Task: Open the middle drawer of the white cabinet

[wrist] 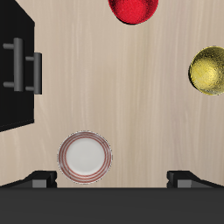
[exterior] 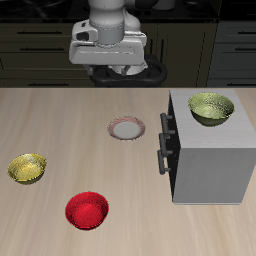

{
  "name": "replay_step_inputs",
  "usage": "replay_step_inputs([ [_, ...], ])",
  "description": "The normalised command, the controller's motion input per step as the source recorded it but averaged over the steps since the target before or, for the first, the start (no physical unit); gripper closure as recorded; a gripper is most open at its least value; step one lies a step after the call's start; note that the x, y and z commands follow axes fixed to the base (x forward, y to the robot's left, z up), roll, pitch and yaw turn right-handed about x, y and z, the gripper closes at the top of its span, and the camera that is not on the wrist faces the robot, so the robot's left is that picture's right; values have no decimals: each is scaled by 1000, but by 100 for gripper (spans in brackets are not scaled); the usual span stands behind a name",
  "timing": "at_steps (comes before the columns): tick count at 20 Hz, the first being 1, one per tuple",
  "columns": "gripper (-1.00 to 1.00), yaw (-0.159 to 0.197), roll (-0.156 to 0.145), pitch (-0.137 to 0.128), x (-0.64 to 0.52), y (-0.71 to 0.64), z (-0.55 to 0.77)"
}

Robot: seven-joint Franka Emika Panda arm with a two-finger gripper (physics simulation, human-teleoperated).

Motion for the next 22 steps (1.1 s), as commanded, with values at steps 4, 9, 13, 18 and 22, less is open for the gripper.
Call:
replay_step_inputs([
  [4, -100, 8, -9, -14, 188, -105, 99],
  [9, -100, -8, 3, -10, 154, -47, 80],
  [13, -100, 0, -2, 1, 138, -12, 21],
  [18, -100, -6, -6, 4, 218, -52, -7],
  [22, -100, 2, -15, 24, 228, -97, -107],
])
